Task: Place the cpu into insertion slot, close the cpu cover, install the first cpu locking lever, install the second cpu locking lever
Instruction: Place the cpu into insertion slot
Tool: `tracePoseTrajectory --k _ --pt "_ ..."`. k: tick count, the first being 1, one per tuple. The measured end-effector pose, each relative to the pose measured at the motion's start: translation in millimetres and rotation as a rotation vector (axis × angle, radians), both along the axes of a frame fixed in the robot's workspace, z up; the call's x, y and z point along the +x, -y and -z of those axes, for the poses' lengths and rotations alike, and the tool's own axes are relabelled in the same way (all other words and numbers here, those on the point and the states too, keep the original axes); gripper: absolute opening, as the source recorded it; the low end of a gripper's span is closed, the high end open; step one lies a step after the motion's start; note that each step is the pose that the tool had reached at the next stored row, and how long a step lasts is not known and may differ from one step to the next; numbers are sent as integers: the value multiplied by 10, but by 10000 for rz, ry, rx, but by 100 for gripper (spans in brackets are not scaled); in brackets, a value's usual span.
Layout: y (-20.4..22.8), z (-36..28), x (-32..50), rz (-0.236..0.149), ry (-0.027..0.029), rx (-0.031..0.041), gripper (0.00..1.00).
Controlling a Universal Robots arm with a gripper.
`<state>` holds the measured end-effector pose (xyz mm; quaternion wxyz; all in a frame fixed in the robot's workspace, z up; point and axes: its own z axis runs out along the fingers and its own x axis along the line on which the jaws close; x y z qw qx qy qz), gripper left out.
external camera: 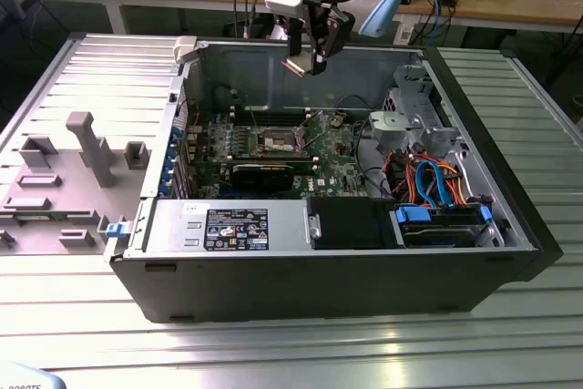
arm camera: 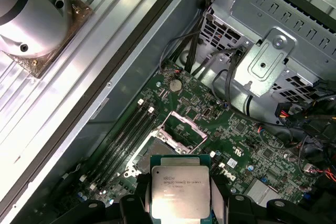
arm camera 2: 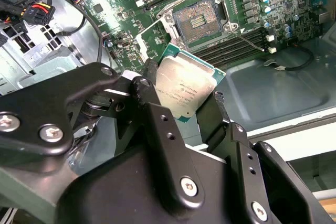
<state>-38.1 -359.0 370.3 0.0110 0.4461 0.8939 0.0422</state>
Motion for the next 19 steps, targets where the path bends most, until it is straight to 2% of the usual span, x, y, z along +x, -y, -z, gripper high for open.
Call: tracePoseTrajectory --k 12,19 --pt "0 1 -3 38 0 1 55" --pt "-4 36 -11 858 0 1 55"
